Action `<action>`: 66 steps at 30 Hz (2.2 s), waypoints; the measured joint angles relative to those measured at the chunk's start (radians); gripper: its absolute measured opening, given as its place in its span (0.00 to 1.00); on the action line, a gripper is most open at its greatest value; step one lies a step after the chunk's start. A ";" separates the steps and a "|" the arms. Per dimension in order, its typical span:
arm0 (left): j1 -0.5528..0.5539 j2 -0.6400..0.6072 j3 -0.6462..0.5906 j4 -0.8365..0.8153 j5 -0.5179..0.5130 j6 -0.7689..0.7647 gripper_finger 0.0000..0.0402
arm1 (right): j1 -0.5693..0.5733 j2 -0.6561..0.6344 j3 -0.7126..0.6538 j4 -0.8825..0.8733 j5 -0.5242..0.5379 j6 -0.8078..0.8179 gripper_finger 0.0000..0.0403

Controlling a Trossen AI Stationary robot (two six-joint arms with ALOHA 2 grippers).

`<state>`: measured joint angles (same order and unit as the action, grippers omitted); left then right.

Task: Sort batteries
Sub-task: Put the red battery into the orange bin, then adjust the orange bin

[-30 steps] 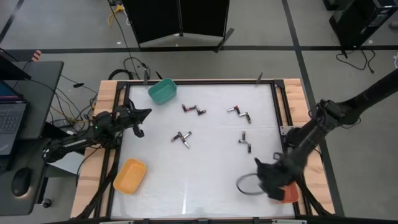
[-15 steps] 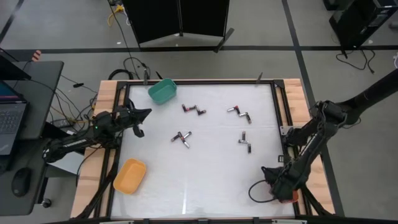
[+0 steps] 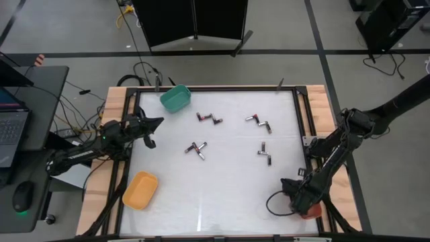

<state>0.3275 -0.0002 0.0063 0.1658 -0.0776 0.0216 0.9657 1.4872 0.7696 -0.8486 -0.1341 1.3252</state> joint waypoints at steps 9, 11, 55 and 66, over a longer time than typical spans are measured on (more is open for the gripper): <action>0.000 0.000 0.000 0.000 0.000 0.000 0.04 | 0.000 0.000 0.000 0.019 0.037 0.112 0.16; 0.000 0.000 0.000 0.000 0.000 0.000 0.04 | 0.000 0.000 0.000 0.018 0.037 0.130 0.16; 0.000 0.000 0.000 0.000 0.000 0.000 0.04 | -0.095 0.000 0.001 -0.015 -0.005 -0.432 0.26; 0.000 0.000 0.000 0.000 0.000 0.000 0.04 | -0.124 0.000 0.102 -0.139 0.034 -0.447 0.34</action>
<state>0.3271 -0.0002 0.0063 0.1658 -0.0772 0.0216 0.8417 1.4869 0.8718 -0.9879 -0.1000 0.8778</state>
